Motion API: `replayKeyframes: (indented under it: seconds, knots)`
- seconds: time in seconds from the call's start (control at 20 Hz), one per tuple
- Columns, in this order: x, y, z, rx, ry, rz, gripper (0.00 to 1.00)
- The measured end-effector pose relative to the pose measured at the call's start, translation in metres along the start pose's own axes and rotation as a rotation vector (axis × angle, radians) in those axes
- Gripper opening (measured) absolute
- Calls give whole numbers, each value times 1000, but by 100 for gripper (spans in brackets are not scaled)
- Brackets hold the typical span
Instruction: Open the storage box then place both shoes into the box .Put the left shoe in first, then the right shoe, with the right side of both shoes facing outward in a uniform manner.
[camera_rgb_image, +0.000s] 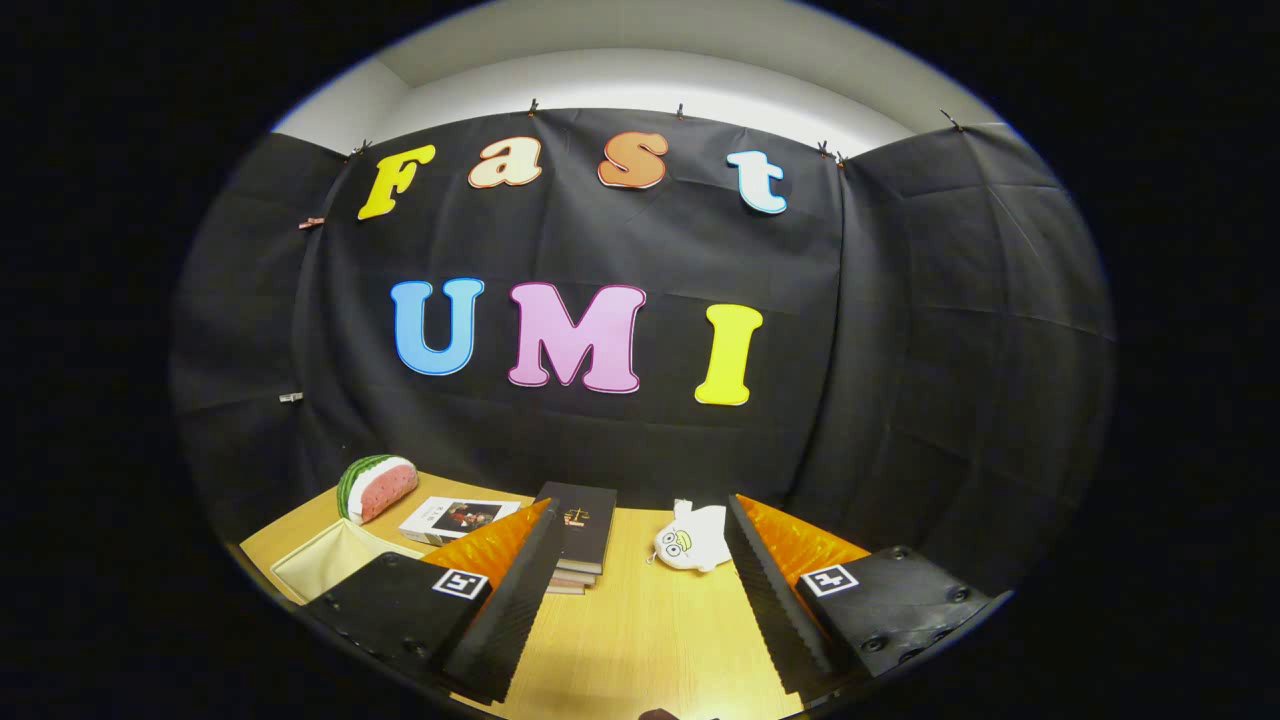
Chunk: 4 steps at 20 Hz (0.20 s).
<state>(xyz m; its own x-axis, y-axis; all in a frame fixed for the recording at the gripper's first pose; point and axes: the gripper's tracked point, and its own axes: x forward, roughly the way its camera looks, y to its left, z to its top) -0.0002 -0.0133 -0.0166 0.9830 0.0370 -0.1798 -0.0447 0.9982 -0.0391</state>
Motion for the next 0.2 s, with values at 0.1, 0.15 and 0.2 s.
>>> replayKeyframes:
  seconds: [0.1,0.15,0.2]
  knots:
    - [0,-1,-1,15,-5,4,97]
    - [1,-3,-3,23,-3,4,97]
    - [1,-6,-5,28,-2,3,97]
